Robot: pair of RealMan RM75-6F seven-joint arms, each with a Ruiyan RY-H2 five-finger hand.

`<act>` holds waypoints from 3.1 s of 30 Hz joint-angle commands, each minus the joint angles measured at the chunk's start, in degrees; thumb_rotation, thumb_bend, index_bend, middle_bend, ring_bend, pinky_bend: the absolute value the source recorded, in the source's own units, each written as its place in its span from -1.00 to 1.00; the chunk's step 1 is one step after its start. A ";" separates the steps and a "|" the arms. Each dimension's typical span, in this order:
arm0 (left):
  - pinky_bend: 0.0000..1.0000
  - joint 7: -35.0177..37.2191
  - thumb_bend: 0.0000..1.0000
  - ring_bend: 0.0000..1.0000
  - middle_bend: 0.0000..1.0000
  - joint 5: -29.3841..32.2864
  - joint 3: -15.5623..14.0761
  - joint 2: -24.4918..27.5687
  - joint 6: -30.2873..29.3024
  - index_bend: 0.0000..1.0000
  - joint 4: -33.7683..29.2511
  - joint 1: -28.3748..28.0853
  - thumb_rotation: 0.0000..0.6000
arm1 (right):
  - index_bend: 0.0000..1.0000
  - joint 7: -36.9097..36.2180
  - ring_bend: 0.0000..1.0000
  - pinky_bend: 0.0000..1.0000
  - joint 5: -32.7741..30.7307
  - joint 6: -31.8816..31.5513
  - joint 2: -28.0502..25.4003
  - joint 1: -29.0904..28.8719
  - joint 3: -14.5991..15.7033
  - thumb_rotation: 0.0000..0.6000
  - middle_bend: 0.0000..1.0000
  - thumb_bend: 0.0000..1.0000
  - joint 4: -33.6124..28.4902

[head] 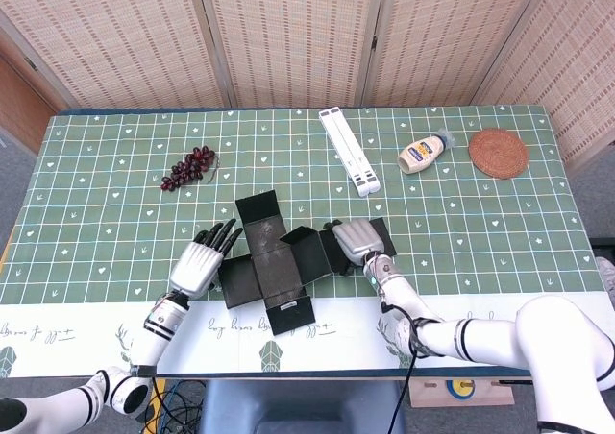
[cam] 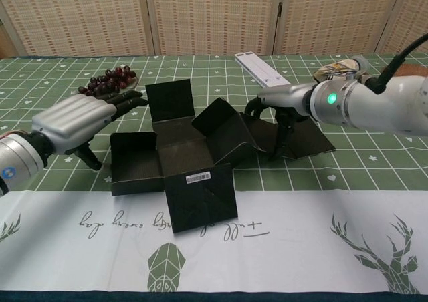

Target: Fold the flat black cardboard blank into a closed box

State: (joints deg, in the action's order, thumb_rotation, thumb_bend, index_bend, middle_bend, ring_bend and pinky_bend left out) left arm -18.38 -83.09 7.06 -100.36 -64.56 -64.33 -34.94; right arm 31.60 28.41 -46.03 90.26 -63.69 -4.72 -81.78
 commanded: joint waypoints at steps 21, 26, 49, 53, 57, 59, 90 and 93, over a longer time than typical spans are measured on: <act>-0.43 22.96 -0.94 -0.68 -1.00 -0.50 1.97 1.31 3.05 -1.00 -8.37 -3.81 1.00 | -0.44 1.63 0.50 0.84 11.72 4.93 -3.85 -2.12 0.74 1.00 -0.25 -0.70 -0.57; -0.28 28.52 -0.94 -0.44 -1.00 -0.20 2.08 1.19 4.75 -1.00 -7.96 -4.74 1.00 | -0.44 2.48 0.50 0.84 15.55 6.35 -5.42 -3.18 1.59 1.00 -0.25 -0.69 -0.74; -0.07 41.21 -0.94 -0.19 -1.00 2.86 1.99 1.34 9.85 -1.00 -5.80 -5.99 1.00 | -0.43 -0.47 0.56 0.84 29.62 10.78 -8.38 -4.66 3.68 1.00 -0.20 -0.64 -0.96; 0.06 42.38 -0.94 -0.03 -1.00 2.74 1.66 2.08 10.32 -1.00 -6.70 -5.98 1.00 | -0.42 -1.54 0.56 0.84 30.93 10.95 -8.57 -4.53 3.59 1.00 -0.20 -0.63 -1.06; 0.13 44.88 -0.94 0.01 -1.00 2.47 1.33 2.66 11.18 -1.00 -7.88 -6.17 1.00 | -0.42 -2.29 0.56 0.84 32.97 10.67 -8.50 -4.46 3.41 1.00 -0.19 -0.63 -0.85; 0.15 46.51 -0.94 0.01 -1.00 2.35 1.13 2.98 11.89 -1.00 -8.46 -6.33 1.00 | -0.42 -2.39 0.56 0.84 33.79 10.58 -8.45 -4.45 3.43 1.00 -0.19 -0.63 -0.61; 0.39 65.33 -0.94 0.04 -0.83 -0.18 -1.73 5.97 19.80 -0.88 -9.86 -9.16 1.00 | -0.38 -12.14 0.59 0.84 54.21 9.65 -8.13 -4.75 3.83 1.00 -0.14 -0.61 3.84; 0.39 67.66 -0.94 0.04 -0.81 -0.71 -2.10 6.37 20.35 -0.87 -10.13 -9.46 1.00 | -0.37 -13.86 0.59 0.84 56.28 9.01 -7.81 -4.81 3.88 1.00 -0.14 -0.61 4.54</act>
State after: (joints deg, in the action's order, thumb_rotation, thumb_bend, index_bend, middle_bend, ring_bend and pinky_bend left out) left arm 48.21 -83.44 5.23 -94.28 -44.62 -74.25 -44.16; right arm 18.64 83.66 -36.55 82.20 -68.44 -0.92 -77.78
